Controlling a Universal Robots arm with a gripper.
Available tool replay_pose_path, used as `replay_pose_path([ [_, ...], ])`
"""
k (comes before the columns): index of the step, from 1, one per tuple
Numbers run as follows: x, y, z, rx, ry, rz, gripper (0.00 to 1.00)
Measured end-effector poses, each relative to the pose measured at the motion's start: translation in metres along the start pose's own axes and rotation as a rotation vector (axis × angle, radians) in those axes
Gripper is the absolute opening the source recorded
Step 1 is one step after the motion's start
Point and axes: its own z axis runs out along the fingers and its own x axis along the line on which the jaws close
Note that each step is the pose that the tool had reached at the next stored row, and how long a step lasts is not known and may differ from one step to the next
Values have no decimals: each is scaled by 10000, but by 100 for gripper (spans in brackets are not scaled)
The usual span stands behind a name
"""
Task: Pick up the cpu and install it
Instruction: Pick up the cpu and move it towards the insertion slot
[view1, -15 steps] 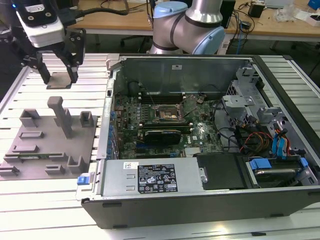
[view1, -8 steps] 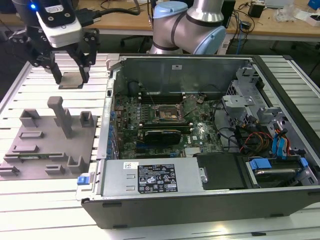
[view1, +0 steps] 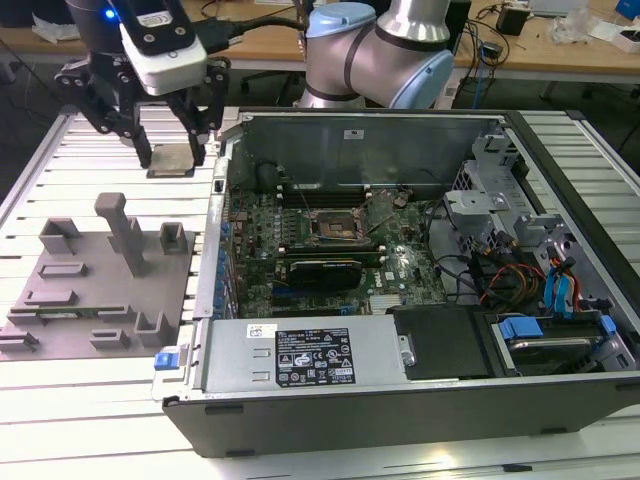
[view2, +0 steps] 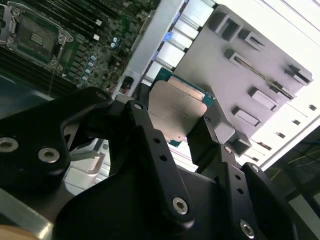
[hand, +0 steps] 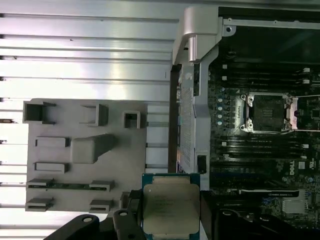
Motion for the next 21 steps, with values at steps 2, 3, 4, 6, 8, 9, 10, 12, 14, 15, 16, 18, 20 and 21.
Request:
replay_pose_path([
  [2,-56,-1,1,0,0,1,55],
  [3,-85,-2,2,0,0,1,55],
  [4,-124,-3,3,0,0,0,55],
  [6,-177,-4,4,0,-1,-1,55],
  [8,-227,-5,5,0,0,0,55],
  [9,-274,-6,6,1,0,1,55],
  [10,-308,-7,7,0,0,0,55],
  [12,-366,-8,9,0,0,0,55],
  [14,-440,-10,11,0,0,1,55],
  [15,-471,-10,12,0,-1,1,55],
  [16,-505,-11,12,0,0,-1,55],
  [18,-579,-13,14,0,0,0,55],
  [20,-675,-15,16,0,0,0,55],
  [21,-708,-16,17,0,0,0,55],
])
